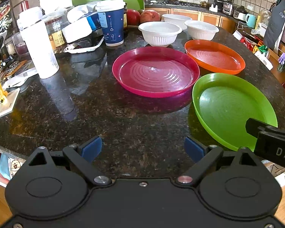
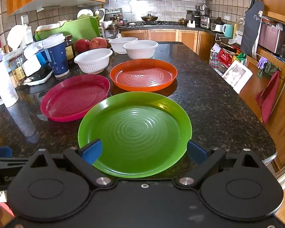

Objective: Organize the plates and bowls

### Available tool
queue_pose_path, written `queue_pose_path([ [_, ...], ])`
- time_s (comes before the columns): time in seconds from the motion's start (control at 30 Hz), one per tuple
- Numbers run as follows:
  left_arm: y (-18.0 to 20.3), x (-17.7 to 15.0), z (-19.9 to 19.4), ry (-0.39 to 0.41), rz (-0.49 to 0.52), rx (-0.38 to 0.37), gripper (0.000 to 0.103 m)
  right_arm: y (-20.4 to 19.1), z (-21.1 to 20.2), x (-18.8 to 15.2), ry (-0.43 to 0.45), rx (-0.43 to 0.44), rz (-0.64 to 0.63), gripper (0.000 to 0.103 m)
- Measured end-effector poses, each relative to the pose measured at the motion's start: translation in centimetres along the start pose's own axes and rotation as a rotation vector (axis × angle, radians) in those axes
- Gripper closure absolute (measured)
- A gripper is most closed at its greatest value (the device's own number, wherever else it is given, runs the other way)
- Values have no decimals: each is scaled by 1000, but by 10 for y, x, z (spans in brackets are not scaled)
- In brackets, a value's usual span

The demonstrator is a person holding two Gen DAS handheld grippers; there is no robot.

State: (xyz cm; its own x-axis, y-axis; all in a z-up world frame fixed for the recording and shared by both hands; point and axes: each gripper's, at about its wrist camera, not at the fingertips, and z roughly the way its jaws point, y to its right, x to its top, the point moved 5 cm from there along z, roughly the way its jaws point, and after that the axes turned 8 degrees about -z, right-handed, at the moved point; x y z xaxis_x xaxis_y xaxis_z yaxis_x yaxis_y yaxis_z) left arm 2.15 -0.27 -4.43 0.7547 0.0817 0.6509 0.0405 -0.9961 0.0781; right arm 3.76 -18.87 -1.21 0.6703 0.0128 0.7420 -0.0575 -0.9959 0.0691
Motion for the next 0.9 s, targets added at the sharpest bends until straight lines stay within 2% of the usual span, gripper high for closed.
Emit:
queue_pose_path([
  [0.33,-8,3,2,7,4,-14,9,-7,-1,2,-5,-6,7,2],
  [0.53,-18,9,1,44,14,-28,12,-24,-15,-4,-3,10,59,3],
  [0.7,-30,16,2,86,33,-19,12,-45,-20,-17,-23,32,105,3],
  [0.9,-42,25,5,112,43,-31,12,-59,-12,-16,-71,3,129,1],
])
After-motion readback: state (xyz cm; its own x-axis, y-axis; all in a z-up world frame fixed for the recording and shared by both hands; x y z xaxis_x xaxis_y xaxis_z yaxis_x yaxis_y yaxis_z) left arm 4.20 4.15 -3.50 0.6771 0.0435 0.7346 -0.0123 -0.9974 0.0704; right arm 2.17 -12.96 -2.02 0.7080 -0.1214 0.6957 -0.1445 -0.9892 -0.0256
